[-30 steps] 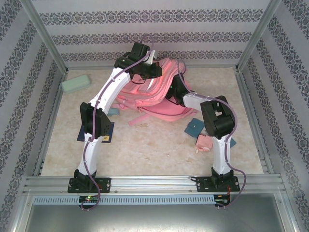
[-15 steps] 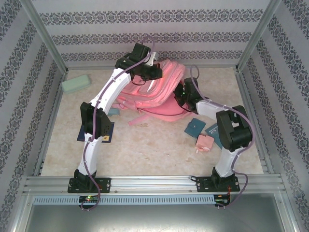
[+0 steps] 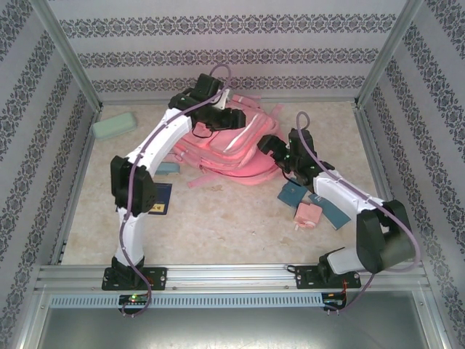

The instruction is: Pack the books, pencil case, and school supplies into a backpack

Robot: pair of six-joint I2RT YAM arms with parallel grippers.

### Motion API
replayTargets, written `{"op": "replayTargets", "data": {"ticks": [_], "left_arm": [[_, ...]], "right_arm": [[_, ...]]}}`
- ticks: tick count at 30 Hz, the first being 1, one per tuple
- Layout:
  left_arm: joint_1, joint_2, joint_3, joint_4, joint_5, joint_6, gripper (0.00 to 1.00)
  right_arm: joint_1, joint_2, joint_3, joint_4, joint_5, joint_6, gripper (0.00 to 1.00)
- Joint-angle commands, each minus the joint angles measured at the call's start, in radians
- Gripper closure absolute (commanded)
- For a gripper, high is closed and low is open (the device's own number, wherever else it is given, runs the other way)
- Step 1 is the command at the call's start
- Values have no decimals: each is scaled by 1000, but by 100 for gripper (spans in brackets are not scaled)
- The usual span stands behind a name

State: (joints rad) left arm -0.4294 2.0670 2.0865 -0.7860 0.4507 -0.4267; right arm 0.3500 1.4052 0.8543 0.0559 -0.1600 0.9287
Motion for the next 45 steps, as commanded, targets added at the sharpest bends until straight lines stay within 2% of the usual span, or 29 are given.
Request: {"op": "replayTargets", "data": {"ticks": [1, 9, 15, 17, 18, 24, 32, 40, 43, 45], "left_arm": [[37, -144, -108, 57, -86, -6, 19], [149, -435, -522, 116, -260, -59, 4], [289, -603, -839, 100, -370, -164, 0], [338, -630, -919, 89, -375, -192, 0], [358, -641, -962, 92, -374, -202, 0], [426, -663, -1121, 150, -354, -205, 0], [430, -644, -1259, 250, -282, -256, 0], [424, -599, -1371, 384, -150, -371, 2], [382, -618, -1408, 437, -128, -477, 3], [319, -647, -1434, 477, -154, -555, 3]], "right_arm": [[47, -51, 4, -73, 60, -101, 8], [145, -42, 70, -156, 131, -188, 8], [174, -17, 118, -178, 134, -197, 7], [183, -14, 131, -184, 137, -198, 6], [192, -12, 139, -192, 148, -199, 2], [248, 3, 181, -238, 203, -176, 2], [331, 35, 277, -313, 220, -156, 2], [354, 13, 259, -317, 193, -168, 2], [329, 0, 233, -310, 147, -187, 2], [298, -4, 220, -312, 87, -205, 2]]}}
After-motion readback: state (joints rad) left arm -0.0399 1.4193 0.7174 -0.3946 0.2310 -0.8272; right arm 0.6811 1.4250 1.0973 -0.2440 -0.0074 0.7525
